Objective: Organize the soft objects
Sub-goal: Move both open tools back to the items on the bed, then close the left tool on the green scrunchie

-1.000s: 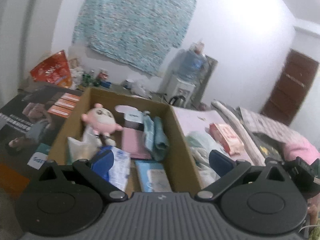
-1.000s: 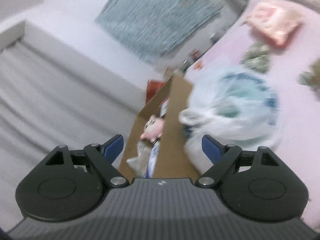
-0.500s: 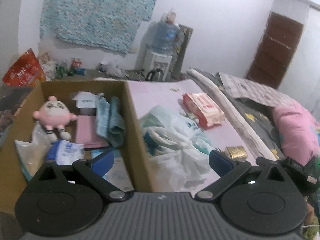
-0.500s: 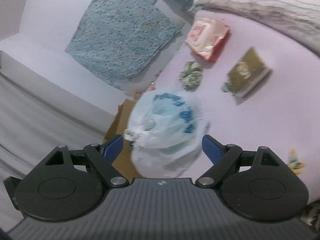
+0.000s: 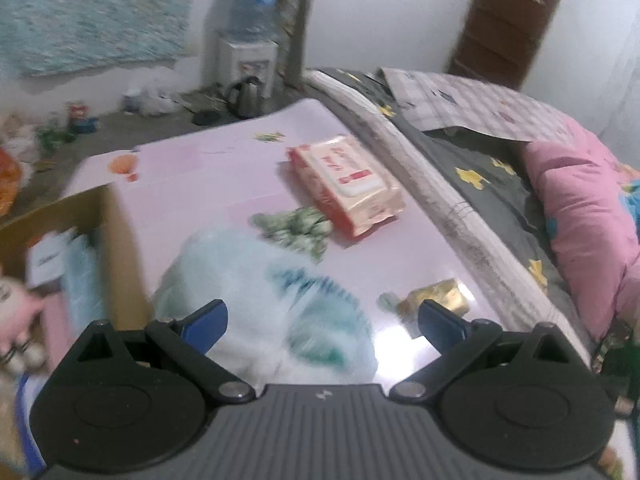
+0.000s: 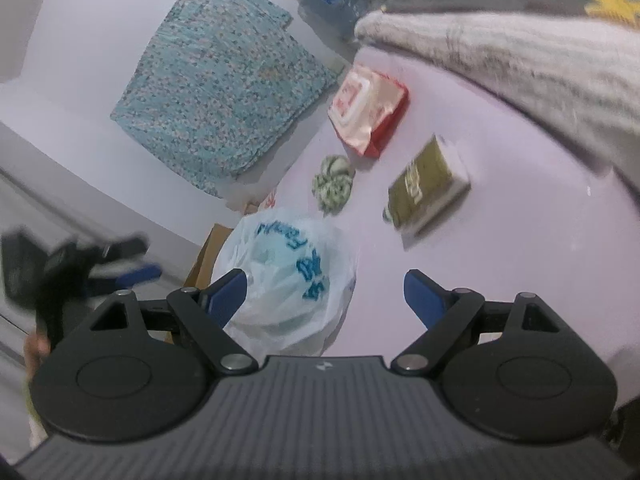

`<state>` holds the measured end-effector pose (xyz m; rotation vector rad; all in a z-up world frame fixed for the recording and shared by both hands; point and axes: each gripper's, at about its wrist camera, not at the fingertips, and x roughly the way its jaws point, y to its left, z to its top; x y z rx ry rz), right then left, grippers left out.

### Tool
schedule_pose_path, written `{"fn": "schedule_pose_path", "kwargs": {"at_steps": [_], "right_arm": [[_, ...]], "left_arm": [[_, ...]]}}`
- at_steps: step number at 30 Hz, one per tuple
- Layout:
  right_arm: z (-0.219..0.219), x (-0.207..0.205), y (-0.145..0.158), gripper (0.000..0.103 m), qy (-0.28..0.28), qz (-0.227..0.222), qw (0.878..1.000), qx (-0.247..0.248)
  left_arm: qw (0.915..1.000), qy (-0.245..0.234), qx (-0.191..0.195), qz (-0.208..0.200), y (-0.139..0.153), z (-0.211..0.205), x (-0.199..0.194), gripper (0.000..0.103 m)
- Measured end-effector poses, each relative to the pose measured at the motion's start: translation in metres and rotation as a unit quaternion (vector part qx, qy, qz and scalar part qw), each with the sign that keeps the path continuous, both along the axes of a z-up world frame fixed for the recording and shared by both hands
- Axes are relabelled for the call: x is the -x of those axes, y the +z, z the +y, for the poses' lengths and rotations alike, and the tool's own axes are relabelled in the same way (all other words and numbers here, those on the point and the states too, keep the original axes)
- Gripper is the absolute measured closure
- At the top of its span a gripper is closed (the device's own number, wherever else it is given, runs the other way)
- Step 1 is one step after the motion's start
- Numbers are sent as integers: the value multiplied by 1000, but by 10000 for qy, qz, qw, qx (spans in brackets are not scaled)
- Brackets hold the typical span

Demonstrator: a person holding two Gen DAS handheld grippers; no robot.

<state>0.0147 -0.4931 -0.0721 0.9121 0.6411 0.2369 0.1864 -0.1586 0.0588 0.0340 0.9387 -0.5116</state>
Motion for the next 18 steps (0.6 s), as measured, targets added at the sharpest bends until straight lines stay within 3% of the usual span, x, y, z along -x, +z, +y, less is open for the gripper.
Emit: {"fn": "schedule_pose_path", "kwargs": {"at_steps": [3, 6, 11, 15, 18], "right_arm": [[-3, -8, 5, 17, -9, -66, 9999, 128], [-5, -13, 5, 17, -22, -84, 9999, 115], [-9, -21, -3, 17, -61, -22, 10000, -1], [-14, -25, -9, 17, -149, 43, 9999, 17], [-14, -31, -6, 17, -127, 48, 9993, 340]], "left_arm": [[9988, -106, 38, 473, -12, -26, -44, 1], [9962, -14, -166, 855, -35, -48, -84, 1], [9856, 444, -221, 1619, -80, -70, -144, 1], [9787, 686, -194, 1923, -103, -84, -175, 1], [9749, 818, -334, 2045, -119, -95, -191, 3]]}}
